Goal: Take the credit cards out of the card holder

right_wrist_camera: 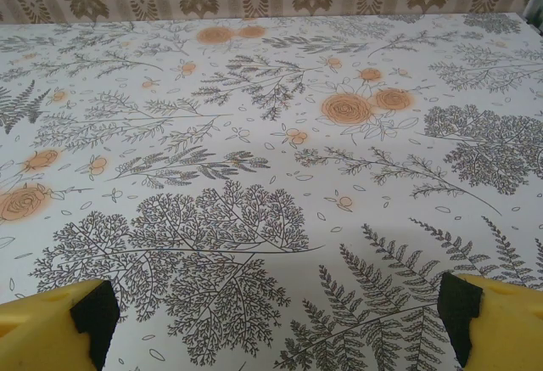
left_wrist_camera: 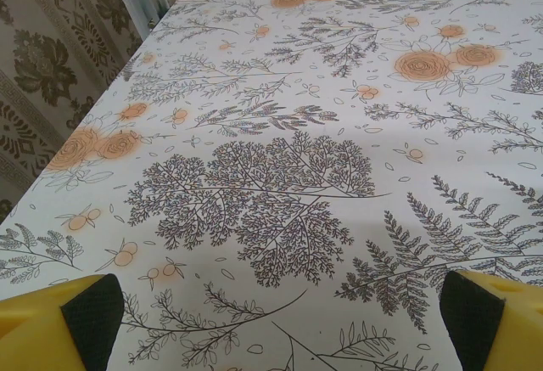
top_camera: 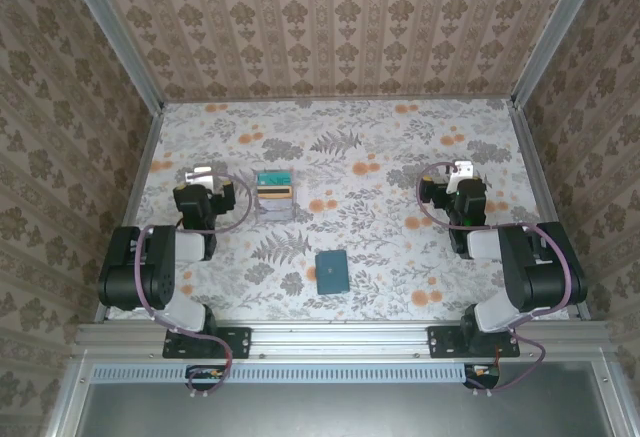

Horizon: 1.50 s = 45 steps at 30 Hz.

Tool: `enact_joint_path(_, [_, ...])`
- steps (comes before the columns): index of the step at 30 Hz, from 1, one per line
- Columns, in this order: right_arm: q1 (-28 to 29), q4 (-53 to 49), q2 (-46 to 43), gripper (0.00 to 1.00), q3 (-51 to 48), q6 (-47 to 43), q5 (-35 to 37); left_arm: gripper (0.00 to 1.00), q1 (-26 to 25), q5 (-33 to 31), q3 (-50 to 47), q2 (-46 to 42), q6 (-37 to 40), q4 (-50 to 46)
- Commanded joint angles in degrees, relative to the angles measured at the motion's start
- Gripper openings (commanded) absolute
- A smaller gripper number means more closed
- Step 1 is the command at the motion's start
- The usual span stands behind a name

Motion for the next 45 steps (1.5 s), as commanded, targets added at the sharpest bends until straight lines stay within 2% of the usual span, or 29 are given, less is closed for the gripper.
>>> enact_joint_path(1, [-0.14, -0.55, 0.01, 1.0, 1.07, 0.0, -1.03, 1.0, 0.32, 0.88, 0.58, -0.32, 0.65, 0.94])
enact_joint_path(28, [-0.21, -0.09, -0.18, 1.0, 0.79, 0.12, -0.95, 1.0, 0.99, 2.38, 1.12, -1.91, 0.28, -0.88])
enact_joint_path(31, [0.03, -3.06, -4.49, 1.0, 0.39, 1.17, 2.64, 1.0, 1.25, 0.74, 4.62, -7.5, -0.85, -11.75])
enact_joint_path(33, [0.14, -12.35, -11.03, 1.0, 2.35, 2.93, 6.06, 1.0, 0.73, -4.87, 8.74, -11.12, -2.69, -21.49])
enact_joint_path(35, [0.08, -18.57, -16.1, 1.0, 3.93, 5.25, 7.31, 1.0, 0.87, -13.81, 14.29, -14.24, -12.46, -33.51])
enact_joint_path(36, [0.05, -19.44, -18.17, 1.0, 3.93, 7.49, 7.5, 1.0, 1.38, -16.74, 18.51, -15.85, -18.77, -44.01])
enact_joint_path(38, [-0.05, -22.57, -21.96, 1.0, 4.4, 13.22, 8.37, 1.0, 2.85, -18.17, 25.74, -17.62, -29.82, -60.7])
enact_joint_path(39, [-0.05, -25.46, -23.89, 1.0, 5.16, 17.67, 9.39, 1.0, 3.3, -18.11, 29.0, -17.8, -34.19, -67.78])
enact_joint_path(41, [-0.06, -34.57, -27.9, 1.0, 7.34, 28.4, 13.27, 1.0, 3.64, -13.74, 32.45, -18.17, -35.19, -74.07])
enact_joint_path(42, [-0.14, -37.83, -29.87, 1.0, 8.19, 31.58, 14.08, 1.0, 3.62, -11.43, 32.26, -19.08, -36.3, -75.08])
enact_joint_path(45, [-0.16, -38.86, -34.33, 1.0, 7.73, 32.19, 8.09, 1.0, 2.78, -4.19, 27.12, -25.06, -38.89, -71.36])
